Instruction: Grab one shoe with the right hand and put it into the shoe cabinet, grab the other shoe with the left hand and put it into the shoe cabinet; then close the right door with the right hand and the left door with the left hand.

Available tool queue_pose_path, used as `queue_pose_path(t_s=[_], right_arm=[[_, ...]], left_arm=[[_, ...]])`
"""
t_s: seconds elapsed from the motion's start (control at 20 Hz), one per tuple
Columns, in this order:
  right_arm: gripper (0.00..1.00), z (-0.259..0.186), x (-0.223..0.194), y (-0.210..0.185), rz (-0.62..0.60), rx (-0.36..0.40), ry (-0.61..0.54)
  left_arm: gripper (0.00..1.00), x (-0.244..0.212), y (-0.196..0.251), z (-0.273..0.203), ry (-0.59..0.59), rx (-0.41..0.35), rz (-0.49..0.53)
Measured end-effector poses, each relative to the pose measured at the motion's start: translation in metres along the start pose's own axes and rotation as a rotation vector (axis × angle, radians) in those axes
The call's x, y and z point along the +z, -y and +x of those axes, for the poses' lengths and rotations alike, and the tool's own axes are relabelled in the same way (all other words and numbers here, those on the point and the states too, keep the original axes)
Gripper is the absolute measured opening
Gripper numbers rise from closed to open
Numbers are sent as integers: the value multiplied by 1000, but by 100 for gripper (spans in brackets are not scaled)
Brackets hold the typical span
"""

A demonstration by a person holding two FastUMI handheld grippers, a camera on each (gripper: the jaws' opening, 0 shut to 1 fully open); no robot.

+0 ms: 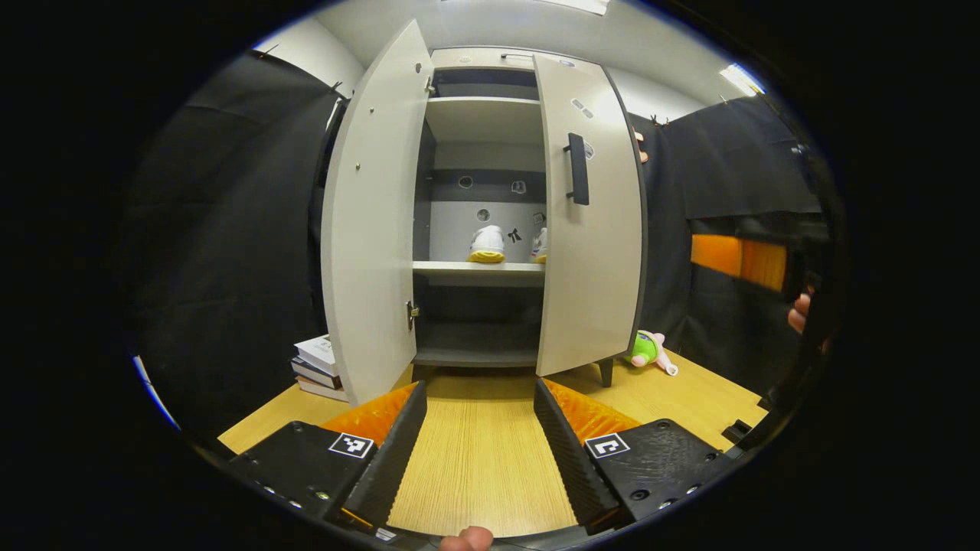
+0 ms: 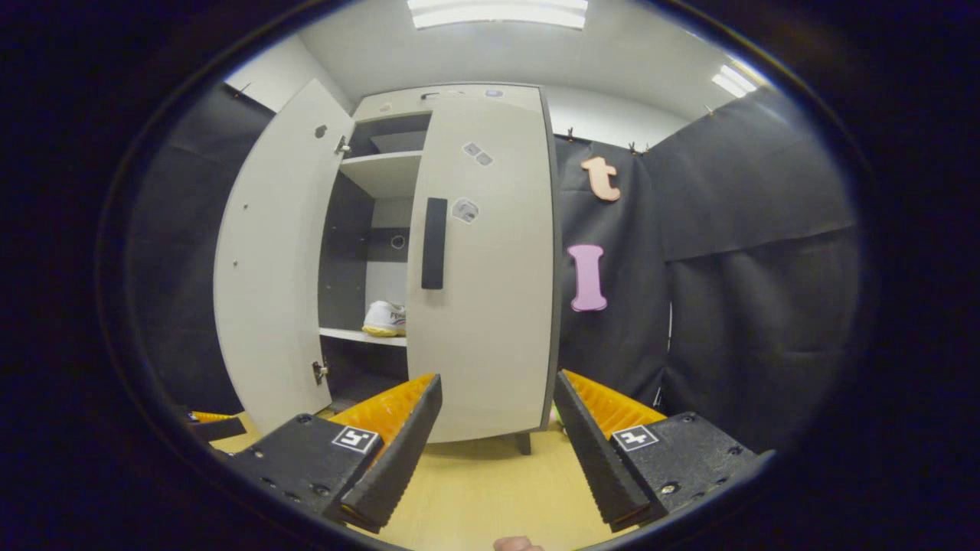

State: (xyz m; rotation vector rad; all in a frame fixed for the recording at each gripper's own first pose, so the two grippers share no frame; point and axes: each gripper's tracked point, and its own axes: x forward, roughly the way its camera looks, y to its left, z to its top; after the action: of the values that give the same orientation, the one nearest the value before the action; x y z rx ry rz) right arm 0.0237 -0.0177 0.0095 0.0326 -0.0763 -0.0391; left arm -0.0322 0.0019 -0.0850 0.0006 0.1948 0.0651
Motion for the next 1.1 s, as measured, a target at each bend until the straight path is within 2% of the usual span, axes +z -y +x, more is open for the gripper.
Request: queue_pose_path(t_s=[0.05, 0.1, 0.25, 0.3, 0.35, 0.45, 0.6, 0.95, 1.0, 1.1], right_arm=[[96, -7, -10, 0, 11, -18, -10], [96, -11, -18, 0, 16, -22, -15], [96, -17, -40, 0, 14, -30, -54], [96, -17, -43, 1, 16, -31, -62], [96, -18, -44, 3, 20, -35, -66], [96, -17, -46, 4, 28, -37, -70], [96, -14, -49, 2, 26, -32, -74], [96, -8, -53, -6, 40, -4, -81], [96, -7, -53, -6, 40, -1, -83], [96, -6, -55, -8, 43, 4, -90]], left_arm=[[95, 1, 1, 0, 5, 1, 0], [84, 3, 1, -1, 7, -1, -3], [84, 7, 3, -3, 8, -9, -4], [95, 12, 4, -4, 15, -18, -12], [85, 20, 6, -6, 33, -36, -31], [85, 43, 0, -9, 54, -48, -62], [86, 95, -35, -16, 136, 4, -97], [88, 185, -177, -17, 235, 238, -65], [91, 196, -196, -13, 246, 272, -59], [90, 206, -225, 2, 255, 327, -48]])
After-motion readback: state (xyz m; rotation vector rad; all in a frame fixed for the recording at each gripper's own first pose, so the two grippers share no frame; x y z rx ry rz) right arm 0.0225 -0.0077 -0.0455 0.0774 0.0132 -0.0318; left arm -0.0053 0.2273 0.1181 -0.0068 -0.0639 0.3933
